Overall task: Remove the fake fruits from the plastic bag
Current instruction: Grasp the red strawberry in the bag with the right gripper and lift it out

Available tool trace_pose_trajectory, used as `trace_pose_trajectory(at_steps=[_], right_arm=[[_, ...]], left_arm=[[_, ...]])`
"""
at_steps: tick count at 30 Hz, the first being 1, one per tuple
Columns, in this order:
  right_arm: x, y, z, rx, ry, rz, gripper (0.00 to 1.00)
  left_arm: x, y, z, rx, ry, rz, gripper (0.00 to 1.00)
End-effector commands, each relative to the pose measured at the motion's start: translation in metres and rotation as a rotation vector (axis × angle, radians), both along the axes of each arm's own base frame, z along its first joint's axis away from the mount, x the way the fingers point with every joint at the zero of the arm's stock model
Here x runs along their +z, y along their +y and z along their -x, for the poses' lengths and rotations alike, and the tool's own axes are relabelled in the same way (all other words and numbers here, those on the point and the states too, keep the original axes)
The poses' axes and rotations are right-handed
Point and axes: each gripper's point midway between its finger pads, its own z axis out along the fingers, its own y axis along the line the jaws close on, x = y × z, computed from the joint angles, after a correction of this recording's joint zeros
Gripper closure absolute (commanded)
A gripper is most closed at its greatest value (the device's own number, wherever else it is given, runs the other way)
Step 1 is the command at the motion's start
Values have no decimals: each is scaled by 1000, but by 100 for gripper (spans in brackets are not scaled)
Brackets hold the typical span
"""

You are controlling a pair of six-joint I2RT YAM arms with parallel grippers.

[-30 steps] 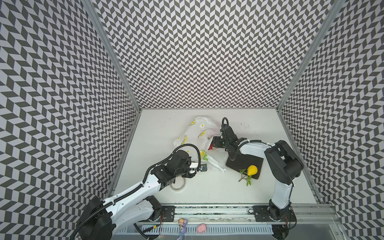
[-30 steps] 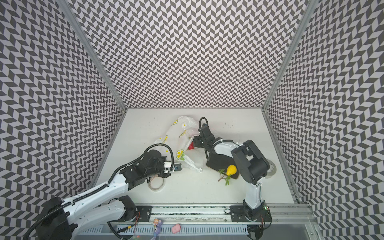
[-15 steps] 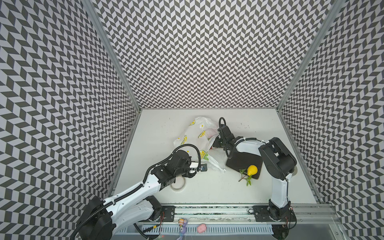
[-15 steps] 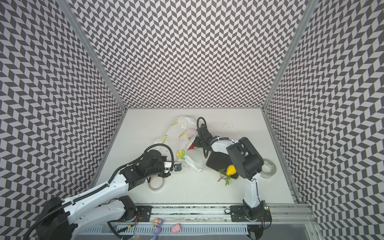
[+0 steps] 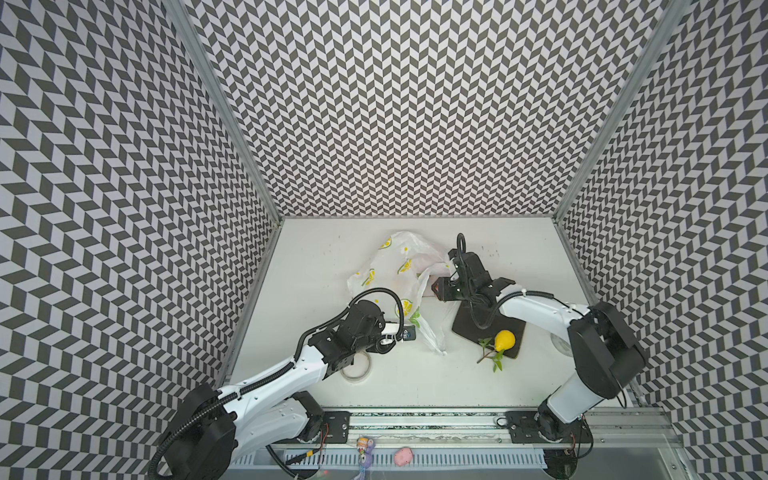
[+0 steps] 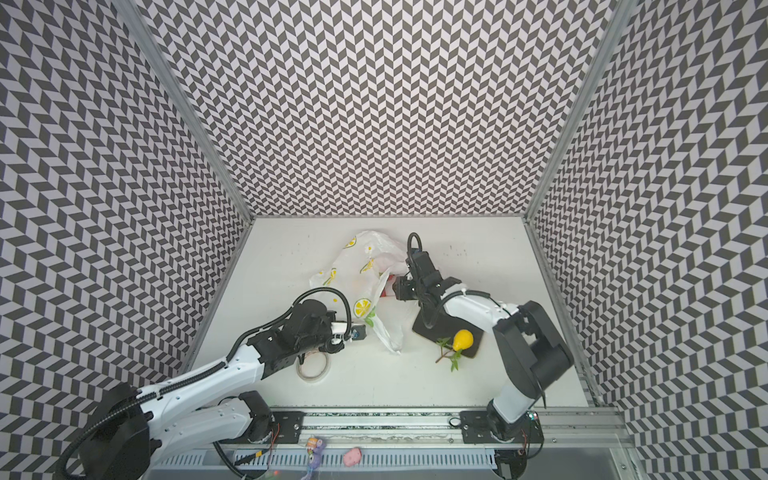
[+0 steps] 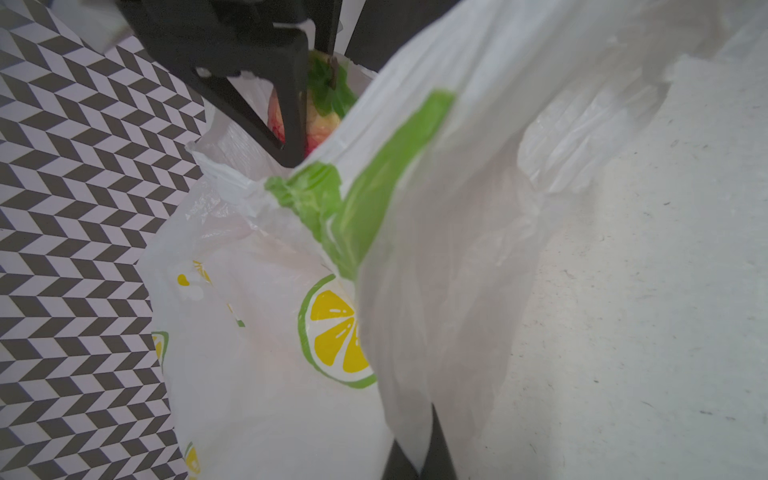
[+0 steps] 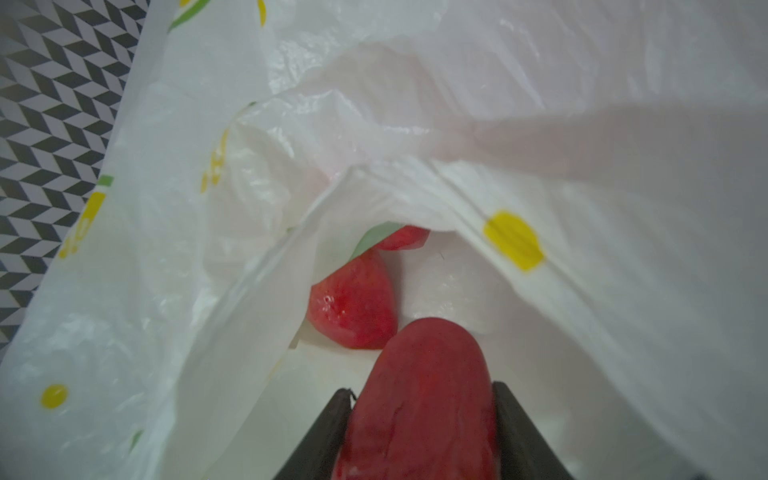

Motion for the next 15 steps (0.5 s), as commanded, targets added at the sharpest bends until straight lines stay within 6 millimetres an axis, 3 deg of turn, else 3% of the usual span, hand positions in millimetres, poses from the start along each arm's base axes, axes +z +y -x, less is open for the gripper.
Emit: trace_pose_trajectory(at_steps=[1,5,8,13,15], right_arm=[[11,-2,30,85,29,-11,53],[19,-21,58,82,64,8,53],[21,-46,74,0,87,44,53],[8,-99,90,-200,140,108,53],[-1,-111,92,-274,144,103,54]], left_arm=[[5,-3,-6,8,-25,18,100],[6,-2,-7,13,-30,19,100],[8,-1,-7,16,-39,29,100],[12,0,-5,11,-49,36,100],[12,0,-4,6,-49,39,100]])
